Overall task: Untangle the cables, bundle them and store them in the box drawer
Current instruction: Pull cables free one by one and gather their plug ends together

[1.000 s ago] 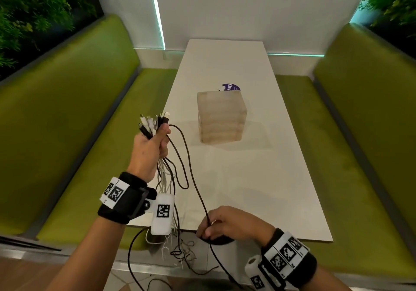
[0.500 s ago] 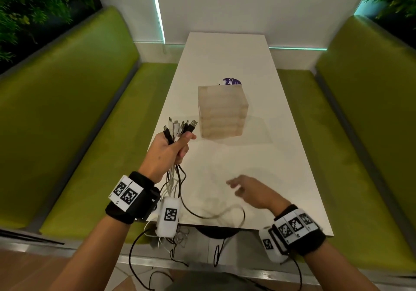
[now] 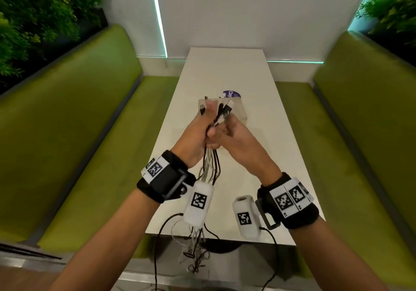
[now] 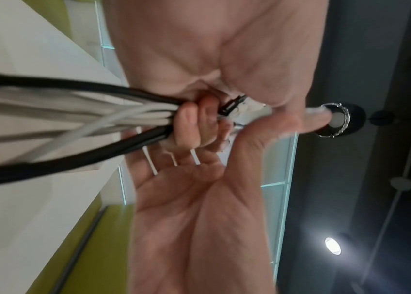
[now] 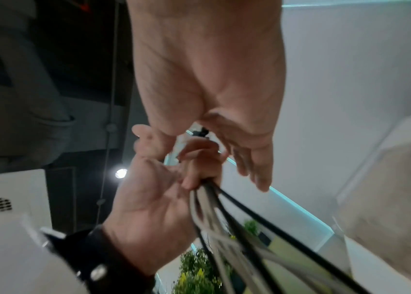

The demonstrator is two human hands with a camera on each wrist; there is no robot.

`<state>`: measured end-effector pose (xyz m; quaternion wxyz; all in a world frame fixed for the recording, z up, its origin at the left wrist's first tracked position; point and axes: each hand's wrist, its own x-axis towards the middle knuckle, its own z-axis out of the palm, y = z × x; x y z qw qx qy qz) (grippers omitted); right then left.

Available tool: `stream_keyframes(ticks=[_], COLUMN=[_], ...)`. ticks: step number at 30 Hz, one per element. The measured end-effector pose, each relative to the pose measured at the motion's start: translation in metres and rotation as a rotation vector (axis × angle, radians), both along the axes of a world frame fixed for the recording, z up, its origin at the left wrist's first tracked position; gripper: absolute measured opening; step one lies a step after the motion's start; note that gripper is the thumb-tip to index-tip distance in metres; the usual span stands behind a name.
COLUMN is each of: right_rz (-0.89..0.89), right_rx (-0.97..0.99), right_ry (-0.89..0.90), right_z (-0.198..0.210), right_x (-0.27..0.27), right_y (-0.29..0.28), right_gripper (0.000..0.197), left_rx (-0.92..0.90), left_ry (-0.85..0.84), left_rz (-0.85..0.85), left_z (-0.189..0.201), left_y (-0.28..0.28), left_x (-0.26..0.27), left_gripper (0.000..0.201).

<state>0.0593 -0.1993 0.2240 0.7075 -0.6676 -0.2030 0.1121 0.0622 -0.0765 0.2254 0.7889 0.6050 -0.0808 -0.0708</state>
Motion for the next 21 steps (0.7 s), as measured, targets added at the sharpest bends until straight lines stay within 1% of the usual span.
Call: stream_keyframes(ticks=[2,4,5,8,11,14,16,18,19,21], right_rz=[-0.086,-0.183,-0.231,-0.378,-0.550,-0.675,-0.720,-0.738,-0.733,-0.685], right_rx=[-0.024,-0.048,-0.068,-0.182,-0.293,-0.317,-0.349,-0.376,-0.358,-0.246], right_ry=[-0.037,-0.058,-0.070,-0.136,-0.260,-0.327,-0.368,-0.391,-0.391,-0.326], right_z=[0.013,0.021,0.023,0.023,0.016,0.016,0.017,0.019,0.020,0.025], right_x=[0.007,0.014,0.018,0.030,0.038,0.042,0.044,0.044,0.045,0.045], right_y=[-0.001,-0.002,-0.001,0.002,0.009,0.016,0.019,0.020,0.019,0.017], right_gripper=[0.033,0.019,0.016,0.021,0.023,0.023,0.023,0.023,0.023,0.024], left_rx=[-0.061,-0.093,-0.096,-0.089,-0.126,-0.152,-0.137,-0.144,-0.154,-0.188], left_ry=[0.018,0.058,0.068,0.077,0.093,0.121,0.122,0.118,0.111,0.132], left_rz=[-0.019,-0.027,-0.019,0.041,0.080,0.087,0.090,0.098,0.094,0.098], left_z=[0.011,0.018,0.020,0.029,0.037,0.042,0.045,0.049,0.051,0.050], left_y=[-0.008,-0.015,-0.018,-0.025,-0.032,-0.032,-0.032,-0.032,-0.032,-0.030], left_x=[0.011,0.021,0.024,0.030,0.035,0.039,0.040,0.039,0.039,0.039], left_gripper=[0.085,0.095,0.098,0.089,0.086,0.092,0.098,0.095,0.093,0.086])
